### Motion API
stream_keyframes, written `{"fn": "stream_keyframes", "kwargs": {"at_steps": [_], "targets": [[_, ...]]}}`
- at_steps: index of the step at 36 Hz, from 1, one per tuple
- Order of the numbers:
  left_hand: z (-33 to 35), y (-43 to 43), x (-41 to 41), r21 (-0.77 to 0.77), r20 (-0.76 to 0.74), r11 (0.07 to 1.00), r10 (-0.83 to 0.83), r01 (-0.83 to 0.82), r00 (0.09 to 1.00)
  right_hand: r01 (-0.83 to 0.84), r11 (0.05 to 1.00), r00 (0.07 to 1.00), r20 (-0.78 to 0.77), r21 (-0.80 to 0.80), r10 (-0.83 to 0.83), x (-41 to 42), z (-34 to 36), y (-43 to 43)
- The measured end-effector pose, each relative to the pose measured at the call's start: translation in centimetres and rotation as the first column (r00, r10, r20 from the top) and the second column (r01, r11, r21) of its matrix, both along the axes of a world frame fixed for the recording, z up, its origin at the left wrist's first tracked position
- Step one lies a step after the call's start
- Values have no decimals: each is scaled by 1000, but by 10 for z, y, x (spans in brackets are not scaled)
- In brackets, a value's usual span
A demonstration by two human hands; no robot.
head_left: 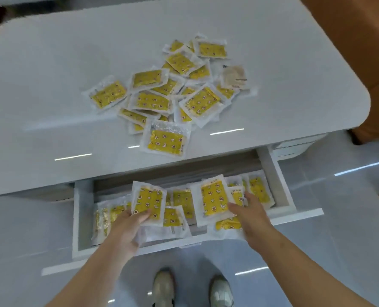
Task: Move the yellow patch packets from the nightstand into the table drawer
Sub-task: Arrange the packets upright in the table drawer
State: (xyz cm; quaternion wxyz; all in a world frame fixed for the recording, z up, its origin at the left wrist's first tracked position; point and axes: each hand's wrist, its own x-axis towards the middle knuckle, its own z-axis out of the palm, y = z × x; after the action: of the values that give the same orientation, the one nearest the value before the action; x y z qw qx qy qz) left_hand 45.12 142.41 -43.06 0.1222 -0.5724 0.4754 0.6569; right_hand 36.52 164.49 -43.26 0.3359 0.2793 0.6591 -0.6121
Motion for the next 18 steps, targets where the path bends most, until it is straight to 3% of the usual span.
{"fn": "stream_keyframes", "kwargs": {"at_steps": [7,14,18], "targets": [[-59,8,-28,13,-86,991,-134,135,987,-205,979,977,-57,-1,205,-53,-62,5],[-109,34,-66,73,-240,991,-95,116,966,-420,907,906,-46,42,421,-97,-100,46],[-128,56,-85,-12,-271,981,-192,196,943,-500,863,865,-1,75,502,-112,-109,65]]}}
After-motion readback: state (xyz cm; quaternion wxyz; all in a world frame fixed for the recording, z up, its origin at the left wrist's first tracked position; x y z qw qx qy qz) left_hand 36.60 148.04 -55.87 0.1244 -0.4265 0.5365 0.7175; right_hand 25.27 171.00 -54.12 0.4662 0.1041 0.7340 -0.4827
